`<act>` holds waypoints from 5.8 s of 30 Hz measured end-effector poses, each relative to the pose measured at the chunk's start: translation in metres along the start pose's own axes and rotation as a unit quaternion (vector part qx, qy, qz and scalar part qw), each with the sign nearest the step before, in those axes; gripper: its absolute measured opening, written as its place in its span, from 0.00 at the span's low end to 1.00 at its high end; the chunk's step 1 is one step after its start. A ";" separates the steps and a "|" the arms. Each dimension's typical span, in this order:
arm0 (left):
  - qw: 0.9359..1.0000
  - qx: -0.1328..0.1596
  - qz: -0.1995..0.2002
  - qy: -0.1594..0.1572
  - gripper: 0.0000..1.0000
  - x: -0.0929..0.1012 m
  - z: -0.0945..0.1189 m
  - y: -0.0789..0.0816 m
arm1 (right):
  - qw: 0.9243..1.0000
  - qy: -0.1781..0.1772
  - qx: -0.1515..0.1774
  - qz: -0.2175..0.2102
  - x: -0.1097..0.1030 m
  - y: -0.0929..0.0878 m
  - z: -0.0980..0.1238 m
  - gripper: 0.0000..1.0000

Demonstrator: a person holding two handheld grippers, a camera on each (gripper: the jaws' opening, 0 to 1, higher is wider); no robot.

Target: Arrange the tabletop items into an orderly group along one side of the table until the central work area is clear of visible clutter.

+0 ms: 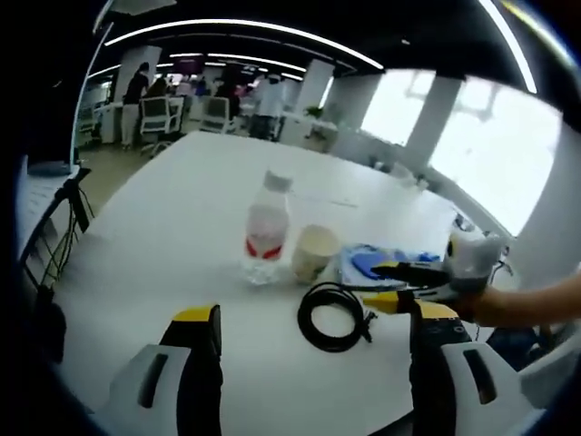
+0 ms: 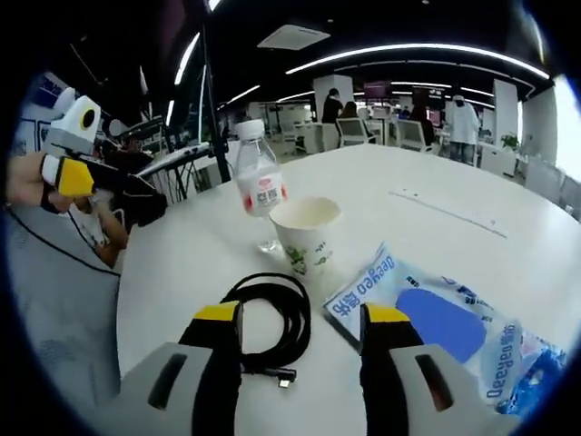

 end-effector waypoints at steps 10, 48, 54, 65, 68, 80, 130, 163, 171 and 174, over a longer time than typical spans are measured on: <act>0.998 -0.054 0.006 0.012 0.70 0.001 -0.047 -0.009 | 0.998 -0.007 -0.032 -0.050 0.000 -0.012 -0.008 0.46; 0.990 -0.133 -0.019 0.051 0.27 0.009 -0.124 -0.041 | 0.992 -0.023 -0.058 -0.110 -0.020 -0.025 -0.027 0.17; 0.986 -0.162 0.020 0.047 0.08 0.013 -0.119 -0.044 | 0.987 -0.027 -0.073 -0.137 -0.010 -0.023 -0.031 0.06; 0.987 -0.143 0.062 0.032 0.00 0.009 -0.106 -0.025 | 0.984 -0.012 -0.075 -0.163 -0.012 -0.022 -0.029 0.00; 0.988 -0.140 0.062 0.027 0.00 0.012 -0.099 -0.021 | 0.983 -0.009 -0.064 -0.169 -0.013 -0.014 -0.024 0.00; 0.991 -0.126 0.049 0.014 0.00 0.022 -0.080 -0.003 | 0.983 0.004 -0.046 -0.176 -0.014 0.006 0.007 0.00; 0.964 -0.199 -0.111 -0.135 0.00 0.243 -0.155 0.001 | 0.948 -0.120 0.000 -0.295 0.100 -0.090 0.198 0.00; 0.955 -0.233 -0.099 -0.155 0.00 0.290 -0.208 -0.022 | 0.940 -0.135 -0.030 -0.313 0.144 -0.135 0.216 0.00; 0.954 -0.244 -0.095 -0.147 0.00 0.293 -0.222 -0.027 | 0.940 -0.125 -0.042 -0.316 0.157 -0.144 0.207 0.00; 0.954 -0.247 -0.094 -0.144 0.00 0.293 -0.227 -0.028 | 0.939 -0.123 -0.047 -0.317 0.163 -0.147 0.204 0.00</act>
Point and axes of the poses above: the point that each gripper's makers call its tool centre point, and the gripper's own axes: z roughly backward along the fingers, x roughly to its right, y roughly out of its top, the point moved 7 cm from there along z, roughly backward along the fingers, and after that the axes turned 10 degrees about -x, right-handed, at the moved point
